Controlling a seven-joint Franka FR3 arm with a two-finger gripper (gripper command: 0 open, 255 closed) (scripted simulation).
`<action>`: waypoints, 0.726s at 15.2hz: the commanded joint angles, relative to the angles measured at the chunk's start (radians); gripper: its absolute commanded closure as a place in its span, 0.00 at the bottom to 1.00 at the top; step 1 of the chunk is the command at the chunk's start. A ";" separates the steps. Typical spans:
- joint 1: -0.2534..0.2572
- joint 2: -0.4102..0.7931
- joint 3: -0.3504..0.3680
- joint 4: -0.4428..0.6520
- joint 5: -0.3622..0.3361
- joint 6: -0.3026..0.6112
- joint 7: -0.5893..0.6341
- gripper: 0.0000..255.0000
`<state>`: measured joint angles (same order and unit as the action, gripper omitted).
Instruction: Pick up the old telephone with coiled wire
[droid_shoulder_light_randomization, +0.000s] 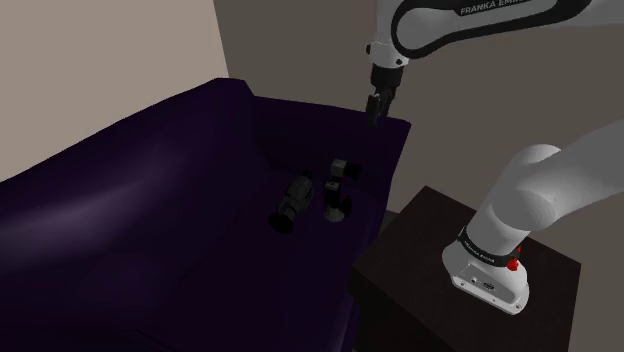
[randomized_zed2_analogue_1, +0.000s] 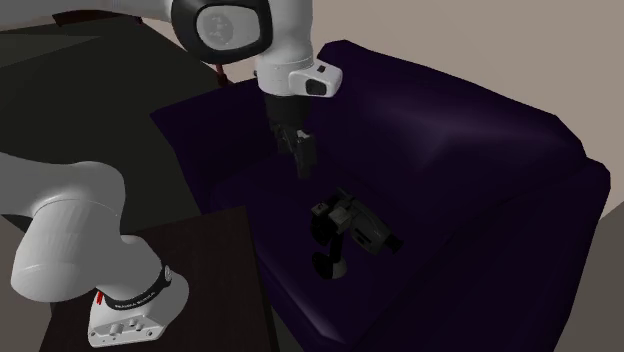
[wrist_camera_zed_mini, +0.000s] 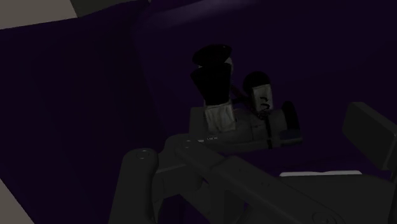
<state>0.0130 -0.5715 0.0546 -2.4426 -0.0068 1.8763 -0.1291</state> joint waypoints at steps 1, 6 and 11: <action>-0.001 0.053 -0.004 -0.026 -0.003 0.080 -0.012 0.00; -0.002 0.208 -0.011 -0.047 -0.008 0.254 -0.037 0.00; -0.004 0.389 -0.016 -0.032 -0.014 0.416 -0.061 0.00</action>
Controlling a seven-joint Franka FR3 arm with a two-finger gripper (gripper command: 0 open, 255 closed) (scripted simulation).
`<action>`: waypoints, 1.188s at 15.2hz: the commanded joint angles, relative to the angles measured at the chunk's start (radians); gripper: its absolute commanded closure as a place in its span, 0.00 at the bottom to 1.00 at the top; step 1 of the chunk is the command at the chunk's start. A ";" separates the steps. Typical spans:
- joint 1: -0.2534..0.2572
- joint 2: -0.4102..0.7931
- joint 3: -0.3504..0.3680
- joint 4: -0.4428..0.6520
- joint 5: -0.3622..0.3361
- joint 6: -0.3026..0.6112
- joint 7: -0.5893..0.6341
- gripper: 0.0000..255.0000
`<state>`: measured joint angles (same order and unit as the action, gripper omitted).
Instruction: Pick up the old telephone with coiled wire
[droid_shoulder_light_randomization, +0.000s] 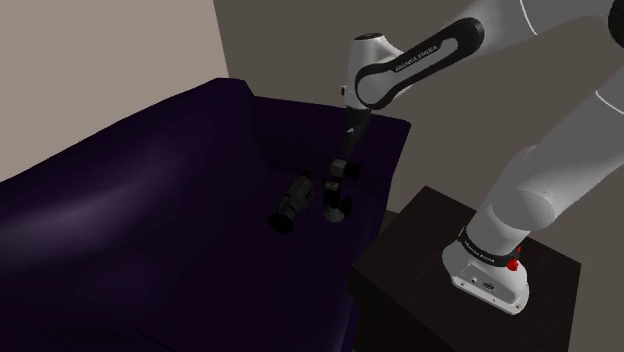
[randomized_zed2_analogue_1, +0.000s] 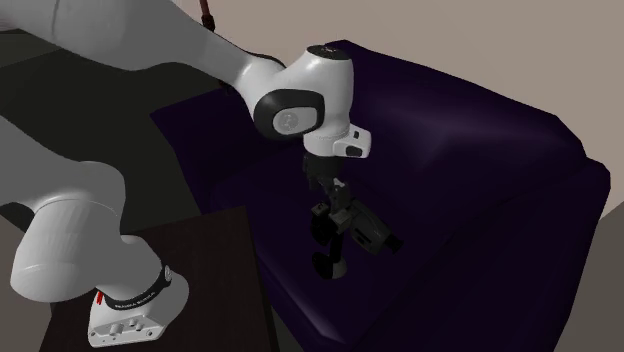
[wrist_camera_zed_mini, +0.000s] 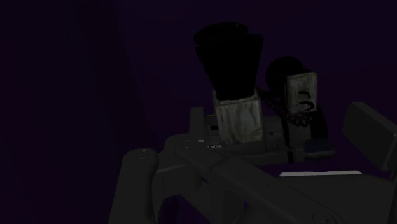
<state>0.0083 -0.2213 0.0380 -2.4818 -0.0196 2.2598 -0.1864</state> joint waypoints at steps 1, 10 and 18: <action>0.000 0.077 -0.001 0.015 -0.002 0.063 -0.008 0.00; -0.002 0.303 -0.003 0.058 -0.012 0.244 -0.024 0.00; -0.003 0.344 -0.005 0.055 -0.017 0.288 -0.023 1.00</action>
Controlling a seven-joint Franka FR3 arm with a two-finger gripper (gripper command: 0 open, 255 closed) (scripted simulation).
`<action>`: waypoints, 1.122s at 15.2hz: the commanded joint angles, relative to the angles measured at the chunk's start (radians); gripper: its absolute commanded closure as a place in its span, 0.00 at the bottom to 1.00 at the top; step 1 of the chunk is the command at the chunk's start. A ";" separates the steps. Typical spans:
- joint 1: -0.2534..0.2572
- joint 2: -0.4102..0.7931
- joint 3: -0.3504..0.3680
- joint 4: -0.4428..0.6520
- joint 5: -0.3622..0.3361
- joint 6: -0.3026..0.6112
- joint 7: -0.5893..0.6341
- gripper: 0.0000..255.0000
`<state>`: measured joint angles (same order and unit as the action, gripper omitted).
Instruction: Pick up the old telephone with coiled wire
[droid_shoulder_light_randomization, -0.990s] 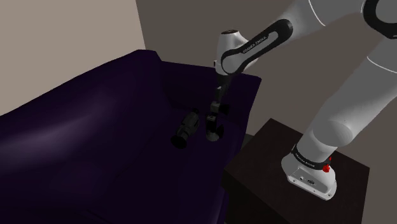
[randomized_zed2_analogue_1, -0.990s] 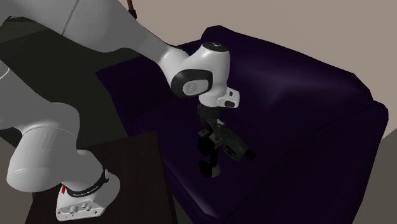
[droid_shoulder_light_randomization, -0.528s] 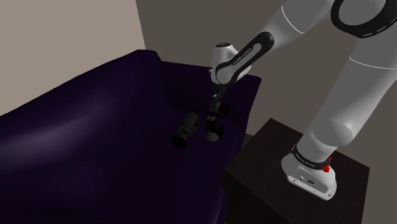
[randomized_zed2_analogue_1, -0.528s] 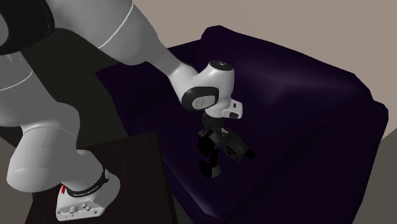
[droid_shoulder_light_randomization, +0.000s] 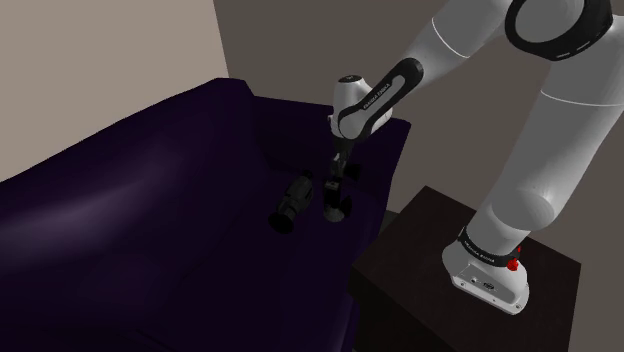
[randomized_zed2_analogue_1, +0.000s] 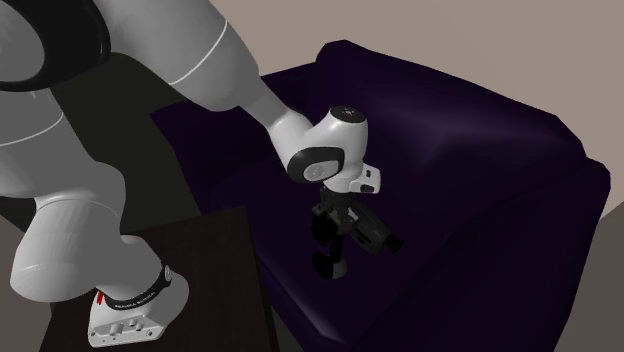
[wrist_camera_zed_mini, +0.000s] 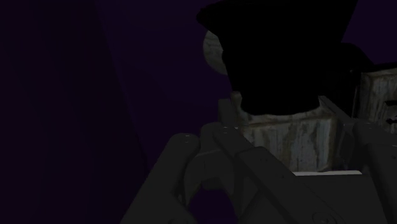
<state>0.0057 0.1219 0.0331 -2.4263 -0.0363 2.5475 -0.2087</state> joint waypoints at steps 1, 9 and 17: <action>0.000 0.001 0.000 0.000 0.000 0.000 0.000 1.00; 0.001 -0.022 0.001 -0.001 0.002 -0.023 0.000 1.00; 0.001 -0.110 0.002 0.021 0.011 -0.133 -0.008 1.00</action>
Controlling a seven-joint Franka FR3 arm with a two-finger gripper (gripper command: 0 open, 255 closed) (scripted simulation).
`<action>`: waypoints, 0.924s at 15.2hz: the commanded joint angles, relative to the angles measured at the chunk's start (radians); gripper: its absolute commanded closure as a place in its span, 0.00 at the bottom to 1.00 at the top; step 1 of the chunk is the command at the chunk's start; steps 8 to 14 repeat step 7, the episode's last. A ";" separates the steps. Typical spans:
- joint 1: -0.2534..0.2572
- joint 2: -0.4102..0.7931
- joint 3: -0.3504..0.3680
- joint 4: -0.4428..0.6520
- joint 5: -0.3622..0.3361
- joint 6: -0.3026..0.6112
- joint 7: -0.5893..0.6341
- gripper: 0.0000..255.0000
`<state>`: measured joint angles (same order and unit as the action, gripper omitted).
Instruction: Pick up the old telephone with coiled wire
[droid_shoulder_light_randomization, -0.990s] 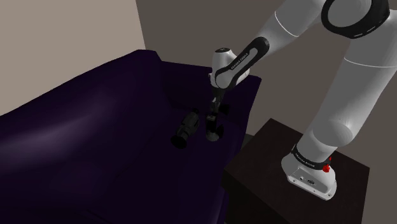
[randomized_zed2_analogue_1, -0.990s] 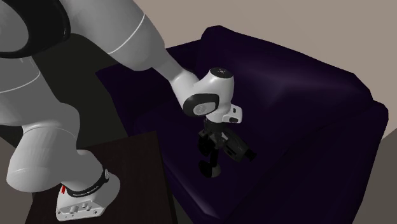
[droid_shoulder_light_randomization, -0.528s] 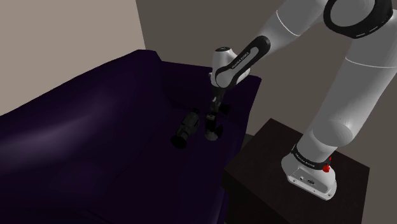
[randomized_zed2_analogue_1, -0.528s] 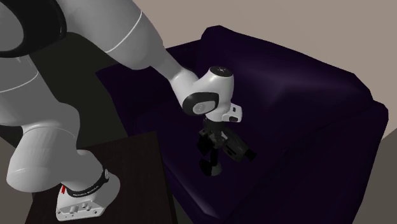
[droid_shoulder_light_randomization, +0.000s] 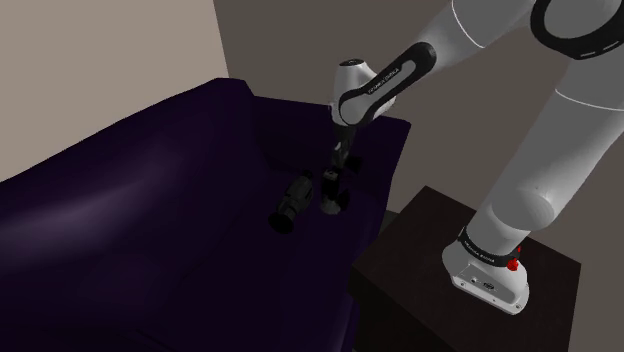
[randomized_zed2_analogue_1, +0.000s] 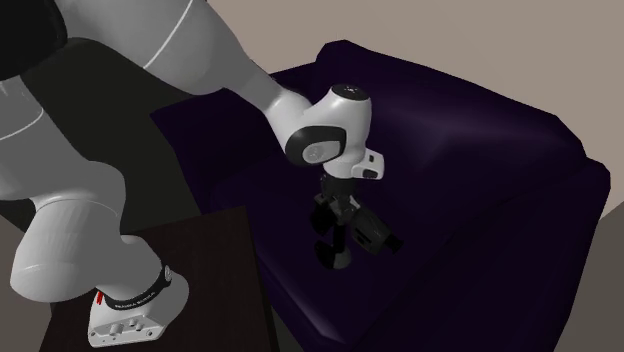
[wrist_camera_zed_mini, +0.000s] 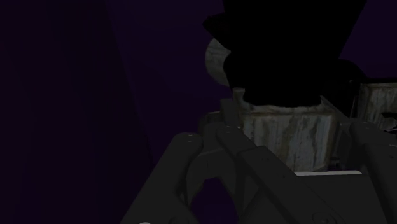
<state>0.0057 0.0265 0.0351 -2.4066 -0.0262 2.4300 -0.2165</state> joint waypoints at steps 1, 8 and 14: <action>0.000 -0.025 0.001 0.005 0.002 -0.029 -0.001 1.00; 0.001 -0.065 0.001 0.023 0.006 -0.087 -0.004 1.00; 0.001 -0.065 0.001 0.023 0.006 -0.087 -0.004 1.00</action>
